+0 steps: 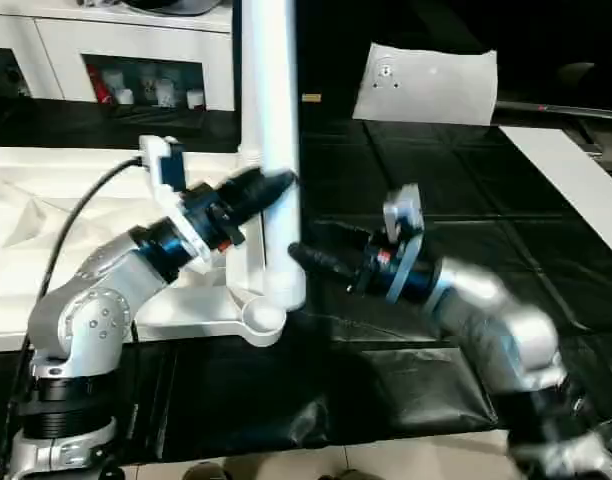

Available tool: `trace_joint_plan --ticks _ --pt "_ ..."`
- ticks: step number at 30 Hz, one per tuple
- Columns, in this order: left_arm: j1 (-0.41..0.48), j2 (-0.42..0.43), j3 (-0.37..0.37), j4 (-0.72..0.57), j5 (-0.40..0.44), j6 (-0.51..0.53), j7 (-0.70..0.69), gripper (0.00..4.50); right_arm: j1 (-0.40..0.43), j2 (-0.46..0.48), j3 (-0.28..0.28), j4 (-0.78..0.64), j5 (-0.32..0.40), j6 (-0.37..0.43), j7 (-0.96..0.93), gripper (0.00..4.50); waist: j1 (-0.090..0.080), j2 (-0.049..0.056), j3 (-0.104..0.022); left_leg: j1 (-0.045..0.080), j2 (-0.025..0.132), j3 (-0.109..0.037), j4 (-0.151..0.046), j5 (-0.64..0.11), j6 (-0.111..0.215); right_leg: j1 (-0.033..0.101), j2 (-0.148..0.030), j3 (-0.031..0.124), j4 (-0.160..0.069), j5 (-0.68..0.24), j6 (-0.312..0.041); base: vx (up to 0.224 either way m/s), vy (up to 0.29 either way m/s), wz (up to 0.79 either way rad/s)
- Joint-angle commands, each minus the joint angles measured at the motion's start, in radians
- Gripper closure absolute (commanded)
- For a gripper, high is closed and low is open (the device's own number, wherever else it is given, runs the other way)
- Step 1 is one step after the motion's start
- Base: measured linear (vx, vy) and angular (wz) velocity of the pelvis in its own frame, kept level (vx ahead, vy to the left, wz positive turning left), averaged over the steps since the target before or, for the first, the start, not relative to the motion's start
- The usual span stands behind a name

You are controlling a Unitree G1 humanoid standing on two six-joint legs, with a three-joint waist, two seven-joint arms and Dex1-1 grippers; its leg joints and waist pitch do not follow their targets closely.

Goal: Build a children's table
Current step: Pick table leg

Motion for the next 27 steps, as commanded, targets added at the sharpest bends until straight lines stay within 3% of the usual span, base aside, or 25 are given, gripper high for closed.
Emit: trace_joint_plan --ticks 1,7,10,21,27 --pt "-0.032 0.011 -0.025 -0.028 -0.007 0.016 -0.035 2.68 -0.021 -0.027 0.019 0.017 0.001 0.031 0.035 1.09 0.0 0.01 -0.065 0.011 0.034 -0.002 -0.071 -0.091 -0.014 0.052 -0.079 0.049 -0.072 -0.165 -0.14 0.0 0.0 0.0" --pt "-0.052 0.033 -0.06 -0.031 -0.013 0.016 -0.092 2.68 -0.068 -0.057 0.05 0.054 0.002 0.082 0.112 1.09 0.001 0.0 -0.066 0.01 0.035 -0.001 -0.069 -0.077 -0.008 0.053 -0.081 0.049 -0.069 -0.147 -0.154 0.0 0.0 0.0" --pt "-0.067 0.043 -0.074 -0.024 -0.011 0.016 -0.126 2.68 -0.09 -0.087 0.074 0.081 0.012 0.099 0.186 1.09 0.002 0.001 -0.065 0.011 0.035 0.0 -0.068 -0.079 -0.008 0.053 -0.081 0.049 -0.069 -0.156 -0.154 0.0 0.0 0.0" --pt "-0.098 0.042 -0.117 -0.019 -0.011 0.023 -0.184 2.68 -0.118 -0.094 0.103 0.135 0.004 0.061 0.295 1.09 0.002 -0.008 -0.068 0.01 0.036 0.0 -0.067 -0.078 -0.008 0.054 -0.083 0.048 -0.068 -0.155 -0.167 0.0 0.0 0.0" --pt "-0.109 0.041 -0.134 -0.017 -0.007 0.026 -0.205 2.68 -0.127 -0.081 0.099 0.156 -0.009 0.047 0.317 1.09 0.003 -0.003 -0.068 0.01 0.036 -0.001 -0.067 -0.075 -0.011 0.054 -0.083 0.048 -0.067 -0.147 -0.17 0.0 0.0 0.0"
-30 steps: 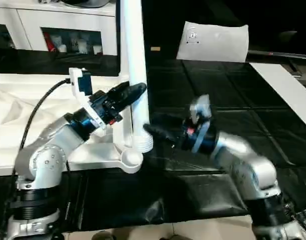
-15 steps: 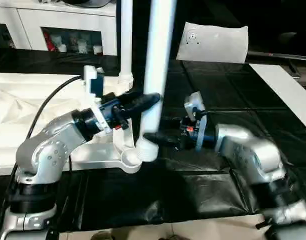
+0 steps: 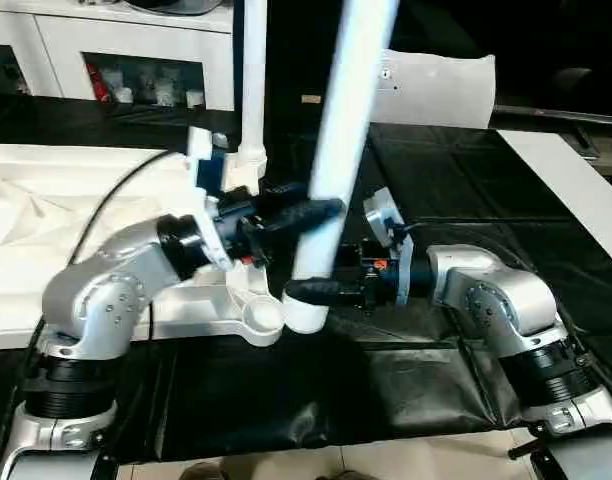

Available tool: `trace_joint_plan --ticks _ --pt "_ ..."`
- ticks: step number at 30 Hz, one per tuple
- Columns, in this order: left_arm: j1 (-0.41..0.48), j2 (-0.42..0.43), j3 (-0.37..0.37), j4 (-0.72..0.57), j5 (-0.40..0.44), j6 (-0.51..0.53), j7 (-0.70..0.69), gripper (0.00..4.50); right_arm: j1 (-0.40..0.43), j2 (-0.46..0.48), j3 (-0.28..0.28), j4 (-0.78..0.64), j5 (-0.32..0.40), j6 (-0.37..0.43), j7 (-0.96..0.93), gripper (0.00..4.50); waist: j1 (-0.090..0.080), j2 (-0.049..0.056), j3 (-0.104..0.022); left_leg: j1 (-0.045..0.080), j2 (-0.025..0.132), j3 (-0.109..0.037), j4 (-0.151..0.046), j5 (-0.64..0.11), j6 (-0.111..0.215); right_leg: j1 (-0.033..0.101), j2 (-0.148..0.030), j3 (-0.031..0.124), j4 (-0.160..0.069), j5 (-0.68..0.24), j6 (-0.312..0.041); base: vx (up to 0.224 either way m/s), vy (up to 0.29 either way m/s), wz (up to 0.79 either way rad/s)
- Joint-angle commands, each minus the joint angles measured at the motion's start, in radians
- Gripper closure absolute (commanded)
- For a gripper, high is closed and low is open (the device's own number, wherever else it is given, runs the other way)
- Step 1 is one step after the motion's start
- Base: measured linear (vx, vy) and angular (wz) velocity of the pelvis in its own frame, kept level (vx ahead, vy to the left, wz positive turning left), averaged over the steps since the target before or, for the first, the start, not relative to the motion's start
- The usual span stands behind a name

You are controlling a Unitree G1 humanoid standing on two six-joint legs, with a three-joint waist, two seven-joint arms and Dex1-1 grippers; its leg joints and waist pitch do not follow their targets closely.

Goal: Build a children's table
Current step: Pick table leg

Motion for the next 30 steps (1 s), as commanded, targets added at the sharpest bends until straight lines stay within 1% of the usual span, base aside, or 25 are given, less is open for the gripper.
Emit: trace_joint_plan --ticks 1,2,5,6,7,8,9,12,16,20,24,25,26,28,29,30 --pt "-0.031 -0.002 -0.024 -0.008 0.004 0.005 -0.016 2.68 -0.016 -0.008 -0.004 0.008 -0.017 -0.016 0.019 1.09 0.001 0.011 -0.066 0.012 0.036 -0.002 -0.067 -0.08 -0.014 0.052 -0.082 0.048 -0.068 -0.151 -0.169 0.0 0.0 0.0" --pt "-0.032 -0.001 -0.026 -0.007 0.005 0.004 -0.017 2.68 -0.015 -0.008 -0.002 0.009 -0.018 -0.018 0.022 1.36 0.0 0.011 -0.066 0.012 0.036 -0.002 -0.067 -0.081 -0.015 0.053 -0.082 0.048 -0.068 -0.151 -0.169 0.0 0.0 0.0" --pt "-0.037 0.005 -0.033 -0.001 0.008 0.002 -0.026 2.68 -0.014 -0.01 0.004 0.017 -0.021 -0.029 0.028 1.36 0.001 0.013 -0.067 0.011 0.036 -0.003 -0.067 -0.078 -0.017 0.055 -0.083 0.048 -0.067 -0.139 -0.172 0.0 0.0 0.0" --pt "-0.039 0.006 -0.036 -0.001 0.008 0.002 -0.029 2.68 -0.014 -0.01 0.003 0.018 -0.021 -0.031 0.028 1.49 0.0 0.012 -0.067 0.011 0.036 -0.003 -0.067 -0.079 -0.017 0.054 -0.082 0.048 -0.067 -0.138 -0.173 0.0 0.0 0.0" --pt "-0.04 0.006 -0.038 0.0 0.009 0.002 -0.031 2.68 -0.014 -0.009 0.003 0.021 -0.021 -0.033 0.029 1.73 0.001 0.011 -0.067 0.012 0.036 -0.003 -0.067 -0.079 -0.017 0.054 -0.082 0.048 -0.067 -0.138 -0.172 0.0 0.0 0.0" --pt "-0.041 0.006 -0.041 -0.001 0.01 0.003 -0.033 2.68 -0.014 -0.008 0.003 0.022 -0.022 -0.035 0.03 1.73 0.001 0.012 -0.067 0.012 0.036 -0.003 -0.067 -0.081 -0.018 0.054 -0.083 0.047 -0.067 -0.142 -0.174 0.0 0.0 0.0" --pt "-0.041 0.006 -0.043 -0.002 0.011 0.003 -0.035 2.68 -0.013 -0.007 0.003 0.022 -0.023 -0.037 0.031 1.78 0.0 0.012 -0.068 0.012 0.036 -0.002 -0.066 -0.082 -0.018 0.055 -0.083 0.048 -0.067 -0.139 -0.177 0.0 0.0 0.0" --pt "-0.043 0.005 -0.048 -0.001 0.014 0.004 -0.039 2.68 -0.013 -0.005 0.003 0.027 -0.026 -0.04 0.035 2.14 0.001 0.013 -0.067 0.012 0.036 -0.003 -0.067 -0.078 -0.015 0.055 -0.082 0.048 -0.066 -0.129 -0.178 0.0 0.0 0.0" --pt "-0.042 0.018 -0.063 -0.002 0.02 0.002 -0.054 2.68 -0.013 -0.002 0.002 0.03 -0.035 -0.047 0.044 2.43 0.001 0.014 -0.067 0.012 0.037 -0.004 -0.068 -0.086 -0.019 0.055 -0.082 0.047 -0.066 -0.139 -0.177 0.0 0.0 0.0" --pt "-0.047 0.021 -0.065 -0.005 0.022 0.005 -0.061 2.68 -0.012 0.0 0.004 0.034 -0.037 -0.054 0.047 2.52 0.001 0.013 -0.067 0.012 0.037 -0.003 -0.067 -0.083 -0.018 0.055 -0.082 0.048 -0.065 -0.13 -0.18 0.0 0.0 0.0" --pt "-0.055 0.02 -0.066 -0.01 0.023 0.024 -0.038 2.68 -0.005 0.01 0.003 0.035 -0.042 -0.063 0.043 2.54 0.001 0.015 -0.068 0.012 0.036 -0.004 -0.068 -0.082 -0.019 0.056 -0.082 0.047 -0.064 -0.126 -0.183 0.0 0.0 0.0" --pt "-0.06 0.015 -0.057 -0.014 -0.006 0.054 -0.028 2.33 0.002 0.018 -0.001 0.032 -0.044 -0.067 0.034 2.54 0.001 0.015 -0.069 0.012 0.036 -0.003 -0.067 -0.078 -0.02 0.056 -0.083 0.047 -0.062 -0.115 -0.185 0.0 0.0 0.0" --pt "-0.06 0.009 -0.05 -0.023 -0.014 0.054 -0.019 2.33 0.006 0.023 -0.005 0.029 -0.045 -0.07 0.024 2.54 0.001 0.015 -0.068 0.011 0.036 -0.003 -0.067 -0.078 -0.021 0.056 -0.083 0.047 -0.062 -0.112 -0.187 0.0 0.0 0.0" --pt "-0.059 -0.006 -0.034 -0.043 -0.04 0.061 0.001 1.98 0.013 0.035 -0.014 0.026 -0.047 -0.079 0.0 2.55 0.002 0.017 -0.069 0.012 0.037 -0.004 -0.067 -0.083 -0.025 0.056 -0.083 0.047 -0.062 -0.109 -0.193 0.0 0.0 0.0" --pt "-0.058 -0.013 -0.027 -0.054 -0.059 0.07 0.009 1.95 0.017 0.043 -0.02 0.026 -0.045 -0.081 -0.012 2.56 0.002 0.017 -0.069 0.012 0.036 -0.004 -0.067 -0.082 -0.025 0.056 -0.082 0.047 -0.062 -0.106 -0.194 0.0 0.0 0.0" --pt "-0.056 -0.029 -0.014 -0.071 -0.088 0.084 0.03 1.95 0.021 0.054 -0.031 0.027 -0.036 -0.071 -0.032 2.56 0.002 0.022 -0.069 0.012 0.037 -0.004 -0.067 -0.083 -0.03 0.056 -0.083 0.047 -0.06 -0.096 -0.199 0.0 0.0 0.0"
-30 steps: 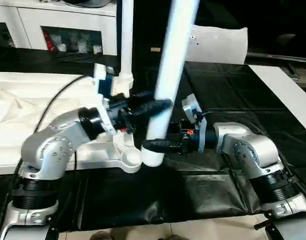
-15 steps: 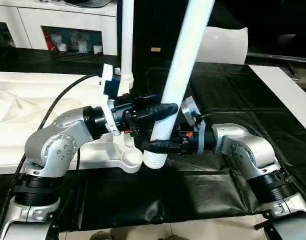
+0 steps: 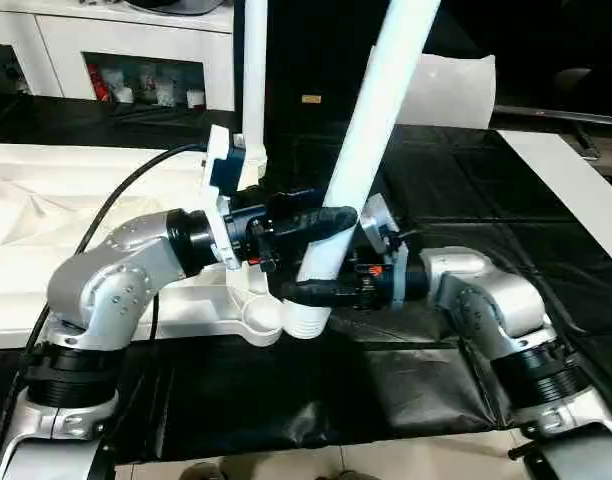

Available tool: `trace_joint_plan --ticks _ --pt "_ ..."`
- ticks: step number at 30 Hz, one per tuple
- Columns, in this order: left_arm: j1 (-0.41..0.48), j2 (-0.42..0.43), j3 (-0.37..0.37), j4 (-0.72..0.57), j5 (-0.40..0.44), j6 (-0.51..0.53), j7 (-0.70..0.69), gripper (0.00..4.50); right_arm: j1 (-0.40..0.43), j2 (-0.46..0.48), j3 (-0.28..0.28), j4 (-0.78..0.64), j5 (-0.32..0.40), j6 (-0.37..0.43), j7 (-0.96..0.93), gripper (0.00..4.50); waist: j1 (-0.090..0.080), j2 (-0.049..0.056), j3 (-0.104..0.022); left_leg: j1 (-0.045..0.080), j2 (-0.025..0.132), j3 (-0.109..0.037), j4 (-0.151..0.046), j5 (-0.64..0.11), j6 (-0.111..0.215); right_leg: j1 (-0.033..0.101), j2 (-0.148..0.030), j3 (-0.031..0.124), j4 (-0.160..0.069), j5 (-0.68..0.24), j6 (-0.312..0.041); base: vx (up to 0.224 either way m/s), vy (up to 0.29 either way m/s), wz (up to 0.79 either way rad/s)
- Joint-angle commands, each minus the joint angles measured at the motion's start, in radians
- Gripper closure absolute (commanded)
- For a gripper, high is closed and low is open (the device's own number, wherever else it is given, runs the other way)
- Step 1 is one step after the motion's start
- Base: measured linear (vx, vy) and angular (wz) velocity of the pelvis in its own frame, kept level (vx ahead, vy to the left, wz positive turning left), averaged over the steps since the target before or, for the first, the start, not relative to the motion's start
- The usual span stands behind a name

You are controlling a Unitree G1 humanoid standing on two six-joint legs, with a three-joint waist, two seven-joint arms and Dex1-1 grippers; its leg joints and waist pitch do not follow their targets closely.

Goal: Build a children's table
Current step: Pick table leg

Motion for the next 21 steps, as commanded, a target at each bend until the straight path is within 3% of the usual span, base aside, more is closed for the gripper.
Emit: trace_joint_plan --ticks 1,4,7,11,12,13,14,15,16,19,21 --pt "-0.016 -0.028 0.004 -0.066 -0.061 0.019 0.017 1.7 0.013 0.003 -0.027 0.003 0.003 0.01 -0.04 2.56 0.002 0.02 -0.07 0.013 0.037 -0.004 -0.067 -0.087 -0.03 0.056 -0.082 0.046 -0.061 -0.091 -0.204 0.0 0.0 0.0" --pt "-0.012 -0.074 0.031 -0.079 -0.094 0.018 0.078 1.5 0.032 0.039 -0.05 -0.001 -0.002 -0.038 -0.09 2.56 0.004 0.021 -0.068 0.012 0.037 -0.003 -0.068 -0.094 -0.03 0.056 -0.083 0.047 -0.064 -0.098 -0.199 0.0 0.0 0.0" --pt "-0.008 -0.121 0.071 -0.092 -0.131 0.024 0.15 1.16 0.047 0.074 -0.08 -0.009 0.01 -0.027 -0.148 2.56 0.006 0.024 -0.07 0.011 0.035 -0.006 -0.068 -0.101 -0.039 0.058 -0.082 0.045 -0.064 -0.089 -0.204 0.0 0.0 0.0" --pt "0.002 -0.136 0.101 -0.104 -0.131 0.014 0.207 1.1 0.062 0.092 -0.097 -0.018 0.015 -0.02 -0.191 2.56 0.005 0.027 -0.068 0.012 0.035 -0.006 -0.07 -0.119 -0.045 0.059 -0.081 0.046 -0.068 -0.116 -0.187 0.0 0.0 0.0" --pt "0.023 -0.13 0.118 -0.113 -0.093 -0.006 0.241 1.1 0.075 0.111 -0.124 -0.023 0.013 -0.041 -0.239 2.56 0.006 0.04 -0.067 0.012 0.035 -0.008 -0.072 -0.124 -0.047 0.058 -0.081 0.046 -0.068 -0.117 -0.183 0.0 0.0 0.0" --pt "0.038 -0.124 0.125 -0.113 -0.052 -0.028 0.264 1.1 0.084 0.12 -0.139 -0.027 0.011 -0.05 -0.267 2.56 0.003 0.035 -0.067 0.011 0.036 -0.007 -0.072 -0.127 -0.047 0.056 -0.08 0.046 -0.07 -0.116 -0.18 0.0 0.0 0.0" --pt "0.051 -0.12 0.129 -0.116 -0.021 -0.043 0.288 1.01 0.093 0.124 -0.147 -0.034 0.004 -0.059 -0.287 2.56 0.003 0.04 -0.066 0.013 0.034 -0.009 -0.073 -0.139 -0.049 0.057 -0.078 0.045 -0.07 -0.131 -0.172 0.0 0.0 0.0" --pt "0.068 -0.111 0.136 -0.115 0.005 -0.051 0.306 1.01 0.105 0.123 -0.148 -0.045 -0.011 -0.075 -0.301 2.56 0.001 0.037 -0.066 0.013 0.036 -0.008 -0.073 -0.14 -0.047 0.056 -0.079 0.046 -0.074 -0.138 -0.165 0.0 0.0 0.0" --pt "0.086 -0.1 0.137 -0.116 0.036 -0.062 0.327 0.92 0.12 0.125 -0.153 -0.06 -0.018 -0.087 -0.318 2.56 0.001 0.043 -0.067 0.013 0.034 -0.008 -0.073 -0.137 -0.048 0.057 -0.077 0.047 -0.073 -0.148 -0.148 0.0 0.0 0.0" --pt "0.15 -0.054 0.124 -0.115 0.142 -0.094 0.375 0.8 0.177 0.115 -0.152 -0.117 -0.06 -0.109 -0.373 2.57 -0.001 0.042 -0.066 0.012 0.034 -0.009 -0.075 -0.129 -0.048 0.056 -0.074 0.046 -0.074 -0.138 -0.127 0.0 0.0 0.0" --pt "0.205 -0.025 0.108 -0.13 0.221 -0.129 0.413 0.76 0.22 0.112 -0.153 -0.157 -0.089 -0.11 -0.426 2.57 0.0 0.053 -0.068 0.014 0.036 -0.012 -0.075 -0.128 -0.046 0.054 -0.075 0.046 -0.074 -0.136 -0.127 0.0 0.0 0.0"
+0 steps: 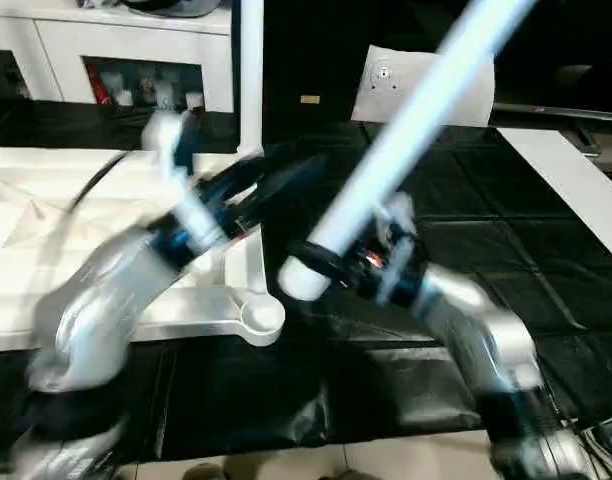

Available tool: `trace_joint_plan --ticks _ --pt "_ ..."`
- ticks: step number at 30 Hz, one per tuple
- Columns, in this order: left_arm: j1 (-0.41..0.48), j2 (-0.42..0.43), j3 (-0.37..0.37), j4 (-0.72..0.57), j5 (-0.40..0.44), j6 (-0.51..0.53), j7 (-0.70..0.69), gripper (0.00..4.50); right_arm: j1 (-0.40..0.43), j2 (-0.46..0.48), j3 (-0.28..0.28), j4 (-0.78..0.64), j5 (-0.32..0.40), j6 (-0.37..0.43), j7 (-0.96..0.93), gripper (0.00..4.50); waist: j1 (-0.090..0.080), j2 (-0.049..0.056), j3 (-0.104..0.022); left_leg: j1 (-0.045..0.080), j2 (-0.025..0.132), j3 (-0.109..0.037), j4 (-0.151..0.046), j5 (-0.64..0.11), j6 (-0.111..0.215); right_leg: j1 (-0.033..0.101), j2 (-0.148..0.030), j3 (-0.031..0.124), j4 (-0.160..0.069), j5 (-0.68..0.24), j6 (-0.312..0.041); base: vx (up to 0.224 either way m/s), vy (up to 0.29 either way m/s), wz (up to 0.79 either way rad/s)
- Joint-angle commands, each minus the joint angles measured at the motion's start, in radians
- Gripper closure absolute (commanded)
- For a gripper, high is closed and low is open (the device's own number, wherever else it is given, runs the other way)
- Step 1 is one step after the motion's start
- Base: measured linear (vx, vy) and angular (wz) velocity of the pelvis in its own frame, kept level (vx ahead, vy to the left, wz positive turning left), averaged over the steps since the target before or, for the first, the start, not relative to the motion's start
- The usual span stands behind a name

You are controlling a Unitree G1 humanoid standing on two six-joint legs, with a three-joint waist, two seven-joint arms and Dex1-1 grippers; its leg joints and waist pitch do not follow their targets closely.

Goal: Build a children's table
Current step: Pick table leg

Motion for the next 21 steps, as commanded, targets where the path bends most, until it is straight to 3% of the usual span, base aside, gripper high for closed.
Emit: trace_joint_plan --ticks 1,3,5,6,7,9,15,17,18,19,21 --pt "0.062 0.026 -0.026 -0.036 0.104 -0.043 0.057 0.76 0.046 -0.012 -0.015 -0.077 -0.059 -0.013 -0.087 2.57 -0.003 0.034 -0.065 0.013 0.036 -0.011 -0.077 -0.149 -0.049 0.052 -0.074 0.046 -0.076 -0.143 -0.125 0.0 0.0 0.0" --pt "0.104 0.032 -0.03 -0.047 0.148 -0.063 0.091 0.76 0.073 -0.007 -0.018 -0.102 -0.086 -0.006 -0.142 2.57 -0.006 0.035 -0.064 0.014 0.035 -0.009 -0.077 -0.167 -0.051 0.05 -0.073 0.048 -0.077 -0.164 -0.123 0.0 0.0 0.0" --pt "0.196 0.029 -0.063 -0.053 0.28 -0.138 0.178 0.76 0.131 0.026 -0.035 -0.151 -0.138 -0.017 -0.267 2.57 -0.009 0.04 -0.06 0.012 0.033 -0.009 -0.079 -0.192 -0.053 0.047 -0.071 0.048 -0.082 -0.2 -0.113 0.0 0.0 0.0" --pt "0.211 0.027 -0.072 -0.052 0.302 -0.153 0.19 0.76 0.142 0.034 -0.039 -0.159 -0.146 -0.023 -0.288 2.57 -0.008 0.045 -0.06 0.014 0.035 -0.011 -0.081 -0.207 -0.055 0.045 -0.073 0.049 -0.085 -0.22 -0.108 0.0 0.0 0.0" --pt "0.231 0.016 -0.079 -0.05 0.32 -0.17 0.207 0.76 0.159 0.044 -0.043 -0.172 -0.16 -0.039 -0.315 2.57 -0.011 0.041 -0.059 0.014 0.035 -0.013 -0.082 -0.236 -0.057 0.042 -0.073 0.05 -0.088 -0.262 -0.092 0.0 0.0 0.0" --pt "0.255 -0.025 -0.074 -0.046 0.339 -0.176 0.265 0.76 0.19 0.061 -0.05 -0.206 -0.179 -0.053 -0.358 2.57 -0.011 0.049 -0.055 0.019 0.034 -0.013 -0.083 -0.286 -0.058 0.034 -0.072 0.05 -0.094 -0.307 -0.089 0.0 0.0 0.0" --pt "0.33 -0.077 -0.095 -0.074 0.377 -0.206 0.319 0.76 0.269 0.088 -0.073 -0.299 -0.206 0.049 -0.497 2.57 -0.019 0.043 -0.052 0.012 0.029 -0.016 -0.083 -0.305 -0.048 0.031 -0.069 0.051 -0.102 -0.37 -0.043 0.0 0.0 0.0" --pt "0.343 -0.089 -0.097 -0.078 0.389 -0.217 0.329 0.76 0.284 0.092 -0.079 -0.3 -0.2 0.053 -0.502 2.57 -0.025 0.046 -0.053 0.008 0.028 -0.017 -0.083 -0.303 -0.046 0.031 -0.069 0.051 -0.103 -0.371 -0.04 0.0 0.0 0.0" --pt "0.343 -0.089 -0.097 -0.078 0.389 -0.218 0.33 0.76 0.285 0.092 -0.079 -0.299 -0.2 0.053 -0.502 2.57 -0.025 0.045 -0.054 0.008 0.026 -0.014 -0.08 -0.307 -0.04 0.029 -0.072 0.054 -0.105 -0.376 -0.039 0.0 0.0 0.0" --pt "0.349 -0.096 -0.098 -0.082 0.394 -0.219 0.334 0.76 0.293 0.088 -0.076 -0.299 -0.204 0.049 -0.501 2.57 -0.021 0.029 -0.054 -0.004 0.021 -0.009 -0.074 -0.283 -0.001 0.039 -0.095 0.067 -0.111 -0.425 -0.044 0.0 0.0 0.0" --pt "0.35 -0.102 -0.094 -0.088 0.4 -0.22 0.342 0.76 0.305 0.085 -0.068 -0.316 -0.197 0.061 -0.503 2.57 -0.012 0.028 -0.053 -0.015 0.019 -0.008 -0.061 -0.231 0.045 0.047 -0.124 0.086 -0.122 -0.483 -0.049 0.0 0.0 0.0"
